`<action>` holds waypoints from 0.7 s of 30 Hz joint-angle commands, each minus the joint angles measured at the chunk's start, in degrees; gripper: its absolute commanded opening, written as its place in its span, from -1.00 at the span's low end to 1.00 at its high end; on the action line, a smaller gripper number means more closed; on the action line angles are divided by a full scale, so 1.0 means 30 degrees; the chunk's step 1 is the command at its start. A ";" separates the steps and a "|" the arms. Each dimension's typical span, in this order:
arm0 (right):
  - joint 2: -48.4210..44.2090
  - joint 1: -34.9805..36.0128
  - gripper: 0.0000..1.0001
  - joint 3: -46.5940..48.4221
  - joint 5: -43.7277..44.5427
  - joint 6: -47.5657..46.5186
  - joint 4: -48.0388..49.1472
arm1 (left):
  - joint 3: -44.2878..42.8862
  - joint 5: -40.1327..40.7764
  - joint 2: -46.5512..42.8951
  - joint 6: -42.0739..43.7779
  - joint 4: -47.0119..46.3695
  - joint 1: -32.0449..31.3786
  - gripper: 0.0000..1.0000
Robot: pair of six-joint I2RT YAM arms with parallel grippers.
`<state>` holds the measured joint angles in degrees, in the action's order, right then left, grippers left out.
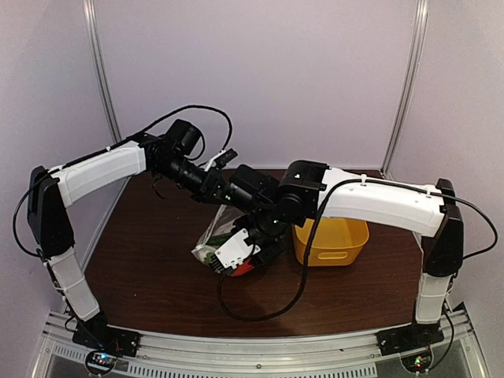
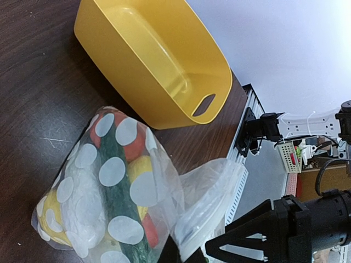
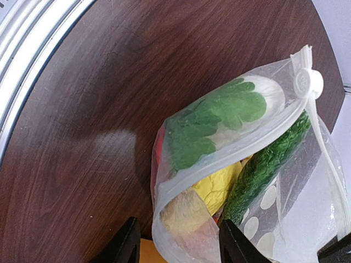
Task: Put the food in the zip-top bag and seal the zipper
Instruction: Pass from the left arm to the right
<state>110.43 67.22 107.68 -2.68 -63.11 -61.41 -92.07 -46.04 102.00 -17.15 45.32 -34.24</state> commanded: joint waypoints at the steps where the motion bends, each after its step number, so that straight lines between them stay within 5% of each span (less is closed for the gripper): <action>1: 0.0711 0.0122 -0.09 -0.0305 0.1371 -0.0229 0.0366 | -0.0584 -0.0088 0.0187 0.0528 0.0269 0.0016 -1.00; 10: 0.0955 0.0123 -0.45 -0.0590 0.1616 -0.0411 0.0225 | -0.0626 -0.0068 0.0221 0.0804 0.0538 0.0074 -1.00; 17: 0.1267 0.0150 -1.00 0.0219 0.1435 -0.0156 -0.0208 | -0.0633 0.0465 0.0224 0.1072 0.0658 0.0214 -1.00; 21: 0.1141 0.0154 -1.00 0.1457 0.0937 0.0177 -0.0570 | -0.0588 0.3833 -0.0750 0.1525 0.0648 0.0280 -0.21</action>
<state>113.73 67.24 107.87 1.10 -64.03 -61.28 -92.58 -43.77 102.02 -14.37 47.70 -34.11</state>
